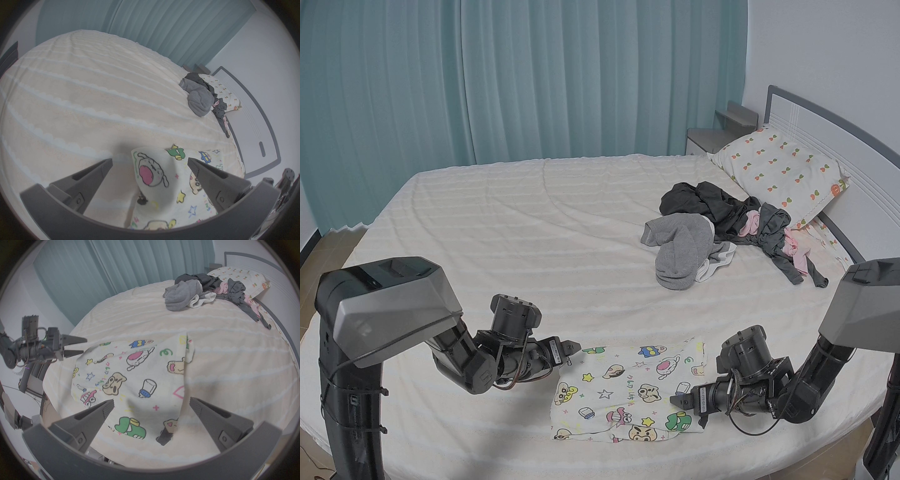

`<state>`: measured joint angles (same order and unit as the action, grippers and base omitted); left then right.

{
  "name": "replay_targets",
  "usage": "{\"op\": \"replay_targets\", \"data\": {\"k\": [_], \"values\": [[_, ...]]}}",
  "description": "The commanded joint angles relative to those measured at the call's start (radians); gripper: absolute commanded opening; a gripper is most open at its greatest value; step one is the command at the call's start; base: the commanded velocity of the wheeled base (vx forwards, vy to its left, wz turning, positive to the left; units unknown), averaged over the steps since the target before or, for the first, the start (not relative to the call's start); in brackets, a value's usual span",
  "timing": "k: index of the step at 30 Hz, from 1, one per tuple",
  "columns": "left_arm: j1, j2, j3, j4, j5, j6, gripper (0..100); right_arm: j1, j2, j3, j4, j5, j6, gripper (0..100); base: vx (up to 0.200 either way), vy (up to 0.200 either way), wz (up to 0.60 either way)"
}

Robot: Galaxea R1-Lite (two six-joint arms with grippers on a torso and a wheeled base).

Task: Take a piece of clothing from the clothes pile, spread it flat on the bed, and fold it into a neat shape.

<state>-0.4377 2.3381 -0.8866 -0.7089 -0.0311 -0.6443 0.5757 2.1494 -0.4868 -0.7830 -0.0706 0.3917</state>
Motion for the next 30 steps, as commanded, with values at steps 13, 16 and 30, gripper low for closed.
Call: {"op": "replay_targets", "data": {"k": [13,16,30], "values": [[-0.036,0.107,-0.1,0.025,0.019,-0.003,0,0.019,0.043,0.056,-0.061,0.003,0.006,100,0.0,0.0,0.0],[-0.036,0.107,-0.1,0.022,0.02,-0.005,0,0.024,0.043,0.086,-0.102,0.006,0.009,100,0.0,0.0,0.0],[-0.038,0.106,-0.084,-0.109,0.091,-0.006,0,0.023,0.078,0.077,-0.139,0.078,0.012,100,0.0,0.0,0.0]]}}
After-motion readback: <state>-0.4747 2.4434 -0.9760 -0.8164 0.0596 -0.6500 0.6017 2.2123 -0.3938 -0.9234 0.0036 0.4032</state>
